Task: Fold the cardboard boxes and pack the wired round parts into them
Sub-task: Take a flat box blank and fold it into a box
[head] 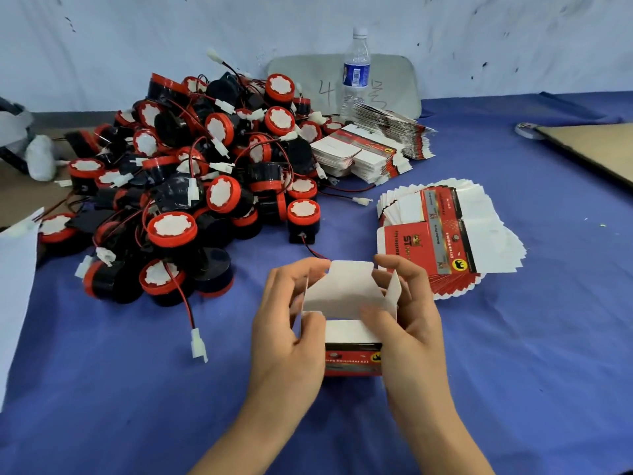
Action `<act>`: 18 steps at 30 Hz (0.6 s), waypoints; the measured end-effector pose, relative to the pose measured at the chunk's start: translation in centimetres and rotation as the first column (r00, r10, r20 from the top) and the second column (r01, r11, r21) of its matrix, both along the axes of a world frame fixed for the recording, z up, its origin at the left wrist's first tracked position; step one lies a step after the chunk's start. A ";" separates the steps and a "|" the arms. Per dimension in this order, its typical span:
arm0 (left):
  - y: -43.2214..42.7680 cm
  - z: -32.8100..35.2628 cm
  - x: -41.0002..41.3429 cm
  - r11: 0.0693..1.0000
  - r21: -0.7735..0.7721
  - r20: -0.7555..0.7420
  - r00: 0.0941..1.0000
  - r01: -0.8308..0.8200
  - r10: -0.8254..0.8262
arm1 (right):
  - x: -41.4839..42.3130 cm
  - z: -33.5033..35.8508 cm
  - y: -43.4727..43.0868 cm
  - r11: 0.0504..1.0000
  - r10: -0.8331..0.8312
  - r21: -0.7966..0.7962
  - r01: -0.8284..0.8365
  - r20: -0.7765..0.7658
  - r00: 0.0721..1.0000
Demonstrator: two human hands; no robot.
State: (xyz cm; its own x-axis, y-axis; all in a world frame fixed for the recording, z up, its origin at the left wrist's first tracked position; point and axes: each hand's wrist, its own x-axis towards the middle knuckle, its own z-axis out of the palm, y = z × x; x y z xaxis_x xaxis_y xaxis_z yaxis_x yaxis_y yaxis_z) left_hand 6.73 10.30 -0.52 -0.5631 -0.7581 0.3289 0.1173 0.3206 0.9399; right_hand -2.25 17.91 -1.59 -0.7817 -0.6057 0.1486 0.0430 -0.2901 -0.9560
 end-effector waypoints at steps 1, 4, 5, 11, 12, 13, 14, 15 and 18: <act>0.2 -0.2 0.1 1.000 0.001 0.002 1.000 -0.004 0.004 | 0.2 -0.1 0.1 1.000 -0.019 -0.006 0.019 0.004 1.000; 0.5 -0.3 0.2 0.998 -0.057 0.009 1.000 -0.016 0.016 | 0.8 -0.2 0.1 0.993 -0.111 -0.037 0.109 -0.065 0.992; 0.5 -0.3 0.3 0.997 -0.076 0.008 1.000 -0.015 0.015 | 1.0 -0.3 0.2 0.988 -0.149 -0.049 0.145 -0.095 0.984; 0.2 -0.9 0.4 0.979 -0.204 0.013 1.000 -0.002 0.005 | 1.1 -0.9 0.5 0.972 -0.191 0.057 0.226 -0.363 0.912; 0.1 -1.0 0.4 0.984 -0.179 0.021 1.000 0.025 -0.022 | 1.0 -0.9 0.6 0.972 -0.162 0.092 0.217 -0.410 0.898; 0.0 -1.0 0.5 0.986 -0.158 0.035 0.998 0.058 -0.053 | 0.9 -0.9 0.6 0.969 -0.139 0.118 0.216 -0.459 0.877; -0.2 -1.1 0.6 0.984 -0.152 0.056 0.995 0.091 -0.083 | 0.7 -1.0 0.6 0.963 -0.132 0.133 0.234 -0.524 0.842; -0.4 -1.1 0.7 0.980 -0.158 0.080 0.991 0.123 -0.112 | 0.5 -1.0 0.7 0.955 -0.129 0.142 0.262 -0.596 0.793; -1.0 -1.4 1.2 0.963 -0.176 0.147 0.973 0.203 -0.178 | -0.2 -0.8 1.0 0.936 -0.150 0.102 0.337 -0.750 0.644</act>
State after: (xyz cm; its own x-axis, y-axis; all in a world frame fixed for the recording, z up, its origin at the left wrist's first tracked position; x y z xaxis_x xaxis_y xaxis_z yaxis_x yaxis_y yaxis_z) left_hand 7.93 9.30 -1.96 -0.7379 -0.5639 0.3709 0.0756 0.4770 0.8756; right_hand -2.45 18.90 -2.39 -0.6056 -0.4969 0.6216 -0.7268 0.0271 -0.6864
